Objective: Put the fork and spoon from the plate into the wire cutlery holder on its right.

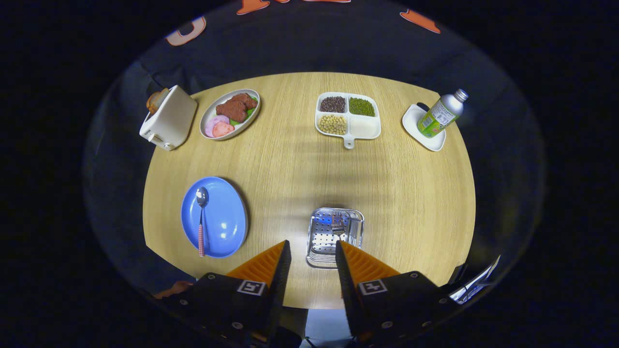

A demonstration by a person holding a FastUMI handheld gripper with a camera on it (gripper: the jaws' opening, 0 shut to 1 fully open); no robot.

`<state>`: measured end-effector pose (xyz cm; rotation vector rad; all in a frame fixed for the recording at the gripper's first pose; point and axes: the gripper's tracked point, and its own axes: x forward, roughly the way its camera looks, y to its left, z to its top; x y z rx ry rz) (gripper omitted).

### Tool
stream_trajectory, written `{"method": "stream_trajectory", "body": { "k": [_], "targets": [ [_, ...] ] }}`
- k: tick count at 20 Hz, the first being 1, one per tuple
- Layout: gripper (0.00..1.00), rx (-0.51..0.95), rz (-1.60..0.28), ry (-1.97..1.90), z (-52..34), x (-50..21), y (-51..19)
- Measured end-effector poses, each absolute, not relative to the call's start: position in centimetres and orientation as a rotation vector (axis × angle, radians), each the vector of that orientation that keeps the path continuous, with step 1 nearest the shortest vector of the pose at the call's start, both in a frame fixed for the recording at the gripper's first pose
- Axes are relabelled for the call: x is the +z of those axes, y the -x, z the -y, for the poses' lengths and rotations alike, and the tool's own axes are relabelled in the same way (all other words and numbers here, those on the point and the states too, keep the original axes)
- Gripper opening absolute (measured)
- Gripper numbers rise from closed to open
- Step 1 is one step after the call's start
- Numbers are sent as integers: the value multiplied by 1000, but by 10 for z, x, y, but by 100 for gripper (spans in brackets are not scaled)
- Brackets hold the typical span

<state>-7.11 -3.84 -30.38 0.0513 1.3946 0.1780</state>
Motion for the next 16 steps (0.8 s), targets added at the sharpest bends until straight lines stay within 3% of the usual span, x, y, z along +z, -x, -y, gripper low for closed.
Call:
{"method": "stream_trajectory", "body": {
  "k": [2, 4, 8, 16],
  "targets": [
    [74, 178, -1316, -62, 19, -295, 68],
    [83, 185, -1267, -65, -2, -295, 71],
    [89, 236, -1254, -82, -53, -301, 92],
    [89, 330, -1192, -62, -144, -318, 119]
  ]
}}
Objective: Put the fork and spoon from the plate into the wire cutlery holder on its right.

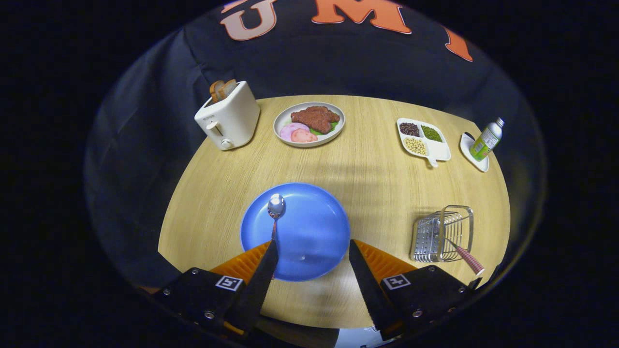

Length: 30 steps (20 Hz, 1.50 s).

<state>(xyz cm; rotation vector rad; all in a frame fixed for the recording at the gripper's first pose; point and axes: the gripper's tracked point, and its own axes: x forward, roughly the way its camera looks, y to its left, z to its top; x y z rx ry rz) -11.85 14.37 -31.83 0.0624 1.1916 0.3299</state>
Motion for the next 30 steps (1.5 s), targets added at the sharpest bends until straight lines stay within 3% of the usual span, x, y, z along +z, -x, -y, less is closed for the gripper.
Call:
{"method": "stream_trajectory", "body": {
  "k": [7, 11, 20, 24, 30],
  "targets": [
    [87, 366, -1216, -58, -200, -366, 145],
    [70, 333, -1262, -47, -207, -390, 152],
    [14, 301, -1264, 11, -214, -415, 149],
    [8, 304, -1265, -56, -211, -398, 147],
    [7, 254, -1244, -68, -153, -346, 131]
  ]
}}
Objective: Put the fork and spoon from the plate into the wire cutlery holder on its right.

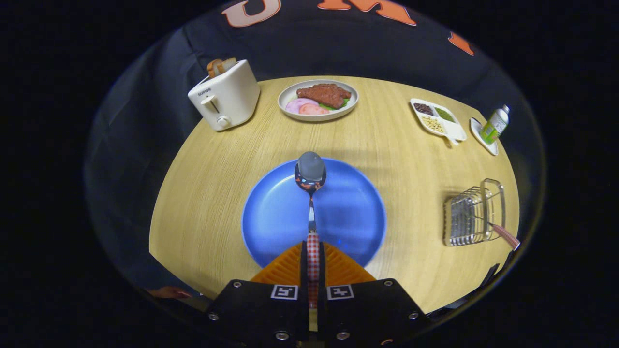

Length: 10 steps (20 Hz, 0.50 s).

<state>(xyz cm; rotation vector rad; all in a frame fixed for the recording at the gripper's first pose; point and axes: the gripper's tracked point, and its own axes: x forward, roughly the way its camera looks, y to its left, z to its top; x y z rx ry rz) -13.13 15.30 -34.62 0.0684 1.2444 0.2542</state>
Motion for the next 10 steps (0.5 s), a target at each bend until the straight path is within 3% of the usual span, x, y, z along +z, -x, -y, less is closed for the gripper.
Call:
{"method": "stream_trajectory", "body": {
  "k": [10],
  "targets": [
    [7, 103, -1302, -25, -13, -298, 129]
  ]
}}
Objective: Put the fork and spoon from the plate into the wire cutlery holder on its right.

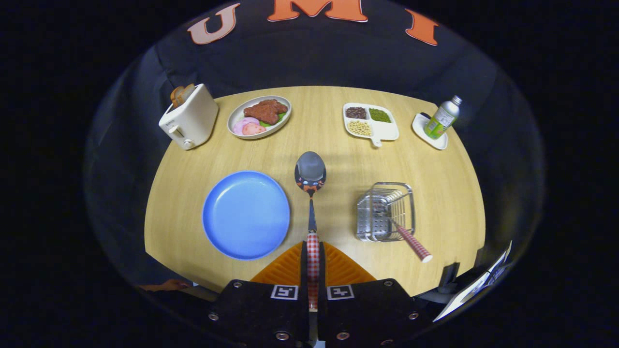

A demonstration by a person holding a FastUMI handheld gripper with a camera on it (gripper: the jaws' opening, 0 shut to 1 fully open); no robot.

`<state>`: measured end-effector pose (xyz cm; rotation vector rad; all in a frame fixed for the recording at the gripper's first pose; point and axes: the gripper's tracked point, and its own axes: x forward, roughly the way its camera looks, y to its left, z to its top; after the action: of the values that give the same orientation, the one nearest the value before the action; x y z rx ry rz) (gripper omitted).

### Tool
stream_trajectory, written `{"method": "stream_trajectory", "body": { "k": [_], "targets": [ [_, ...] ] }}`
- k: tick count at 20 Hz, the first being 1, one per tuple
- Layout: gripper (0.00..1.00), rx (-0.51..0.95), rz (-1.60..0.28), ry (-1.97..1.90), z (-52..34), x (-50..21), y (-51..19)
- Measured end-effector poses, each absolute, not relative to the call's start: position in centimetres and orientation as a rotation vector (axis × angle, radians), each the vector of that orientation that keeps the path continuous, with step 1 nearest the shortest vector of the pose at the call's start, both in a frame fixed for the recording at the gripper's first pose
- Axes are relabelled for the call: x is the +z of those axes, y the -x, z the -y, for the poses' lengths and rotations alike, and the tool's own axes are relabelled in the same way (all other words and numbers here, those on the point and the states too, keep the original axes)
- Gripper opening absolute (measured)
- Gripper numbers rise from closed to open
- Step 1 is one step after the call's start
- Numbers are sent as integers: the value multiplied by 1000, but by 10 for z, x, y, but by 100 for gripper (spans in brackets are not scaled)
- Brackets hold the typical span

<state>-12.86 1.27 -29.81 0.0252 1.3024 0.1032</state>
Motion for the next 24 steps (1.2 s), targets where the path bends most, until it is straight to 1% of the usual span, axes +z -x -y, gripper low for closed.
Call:
{"method": "stream_trajectory", "body": {
  "k": [7, 14, 18, 24],
  "targets": [
    [7, 52, -1425, -31, 54, -291, 131],
    [7, 105, -1624, -7, 72, -308, 147],
    [8, 164, -1758, -23, 73, -318, 152],
    [8, 185, -1907, -90, 73, -327, 146]
  ]
}}
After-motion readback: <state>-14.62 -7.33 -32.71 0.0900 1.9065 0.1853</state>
